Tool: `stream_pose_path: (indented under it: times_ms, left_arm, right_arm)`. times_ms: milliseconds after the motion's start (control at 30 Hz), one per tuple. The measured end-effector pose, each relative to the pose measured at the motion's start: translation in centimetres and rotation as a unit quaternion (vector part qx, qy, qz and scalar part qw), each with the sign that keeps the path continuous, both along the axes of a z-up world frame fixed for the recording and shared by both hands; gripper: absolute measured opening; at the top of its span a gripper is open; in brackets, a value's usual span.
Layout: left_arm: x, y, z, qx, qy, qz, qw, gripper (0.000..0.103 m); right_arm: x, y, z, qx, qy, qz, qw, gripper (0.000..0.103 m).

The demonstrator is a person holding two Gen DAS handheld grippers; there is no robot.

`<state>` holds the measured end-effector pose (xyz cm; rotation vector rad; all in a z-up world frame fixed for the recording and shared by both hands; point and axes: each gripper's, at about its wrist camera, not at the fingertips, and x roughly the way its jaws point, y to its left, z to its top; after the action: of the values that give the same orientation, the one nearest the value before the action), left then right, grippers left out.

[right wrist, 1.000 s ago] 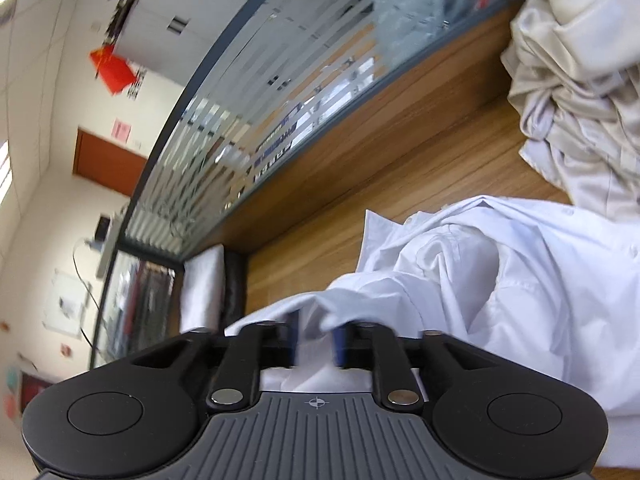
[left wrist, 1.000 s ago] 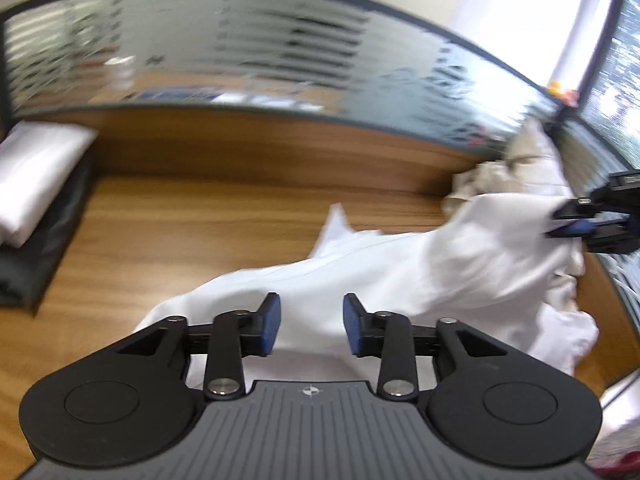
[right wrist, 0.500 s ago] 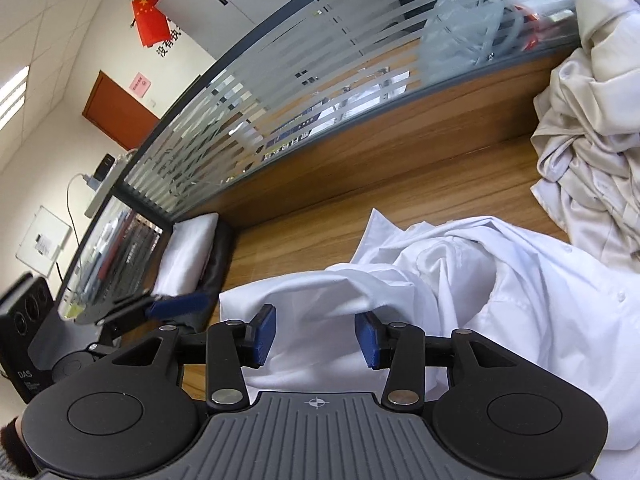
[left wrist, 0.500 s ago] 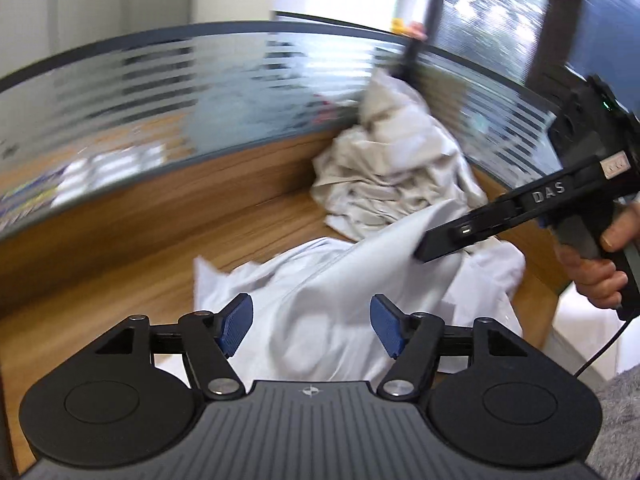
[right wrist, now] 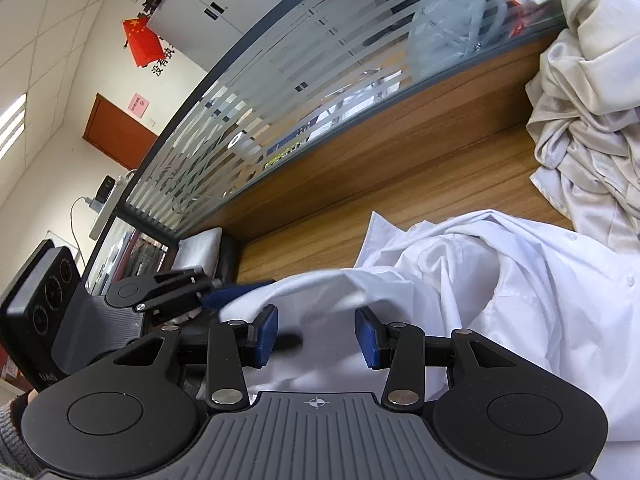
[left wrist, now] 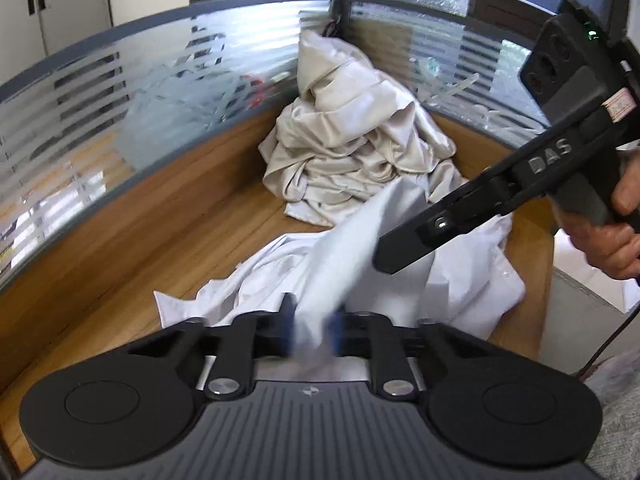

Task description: Fold clothes

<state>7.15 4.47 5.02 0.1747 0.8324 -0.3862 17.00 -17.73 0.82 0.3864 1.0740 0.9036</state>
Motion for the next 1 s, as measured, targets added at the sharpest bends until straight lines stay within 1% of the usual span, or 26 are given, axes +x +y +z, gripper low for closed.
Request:
stream_pose_path:
  times_ms: [33,67,133,167,200,233,267,433,533,633,767,833,867,967,1000]
  left_arm:
    - [0.2,0.0,-0.1,-0.003,0.0,0.01,0.9999,0.012]
    - [0.3,0.0,-0.2,-0.006,0.0,0.02,0.9998,0.007]
    - [0.9,1.1,0.0,-0.038,0.018,0.04,0.9983,0.007]
    - [1.2,1.8,0.1,-0.063,0.026,0.053,0.9963,0.007]
    - [1.5,2.5,0.3,-0.087,0.034,0.065,0.9935,0.007]
    - [1.7,3.1,0.4,-0.109,0.042,0.075,0.9903,0.007]
    - [1.9,3.6,0.4,-0.123,0.049,0.083,0.9877,0.006]
    - [2.1,5.6,0.7,-0.176,0.074,0.118,0.9745,0.006]
    - [1.7,5.9,1.1,-0.179,0.067,0.13,0.9729,0.005]
    - [1.3,6.2,1.5,-0.174,0.053,0.141,0.9731,0.004]
    - [1.1,6.9,1.9,-0.165,0.027,0.167,0.9716,0.003]
    - [1.0,7.2,2.1,-0.163,0.016,0.175,0.9708,0.003]
    - [0.9,7.5,2.1,-0.166,0.015,0.181,0.9693,0.003]
    - [0.9,7.7,2.0,-0.172,0.018,0.183,0.9679,0.003]
    - [0.8,7.7,2.1,-0.174,0.019,0.183,0.9675,0.003]
  right_arm:
    - [0.0,-0.1,0.0,0.002,0.002,0.0,1.0,0.046]
    - [0.0,-0.3,0.0,0.004,0.002,0.001,1.0,0.046]
    - [-0.1,-0.6,0.1,0.009,0.002,0.012,1.0,0.042]
    - [-0.2,-0.7,0.1,0.011,0.0,0.018,1.0,0.033]
    - [-0.3,-0.8,0.2,0.01,-0.004,0.026,1.0,0.014]
    - [-0.5,-0.7,0.3,0.007,-0.011,0.034,0.999,0.006]
    - [-0.7,-0.6,0.5,0.004,-0.019,0.042,0.999,0.003]
    - [-1.2,2.1,2.5,-0.002,-0.078,0.084,0.993,0.003]
    - [-1.1,5.0,2.8,-0.034,-0.119,0.121,0.985,0.003]
    - [-1.3,7.8,1.6,-0.076,-0.141,0.153,0.975,0.003]
    - [-2.0,9.5,-1.2,-0.14,-0.14,0.198,0.96,0.003]
    - [-2.6,9.4,-2.6,-0.161,-0.122,0.218,0.955,0.003]
    - [-3.0,9.2,-3.2,-0.172,-0.112,0.231,0.951,0.003]
    - [-4.4,8.7,-4.4,-0.202,-0.102,0.261,0.938,0.003]
    - [-4.6,8.4,-4.2,-0.197,-0.103,0.259,0.94,0.003]
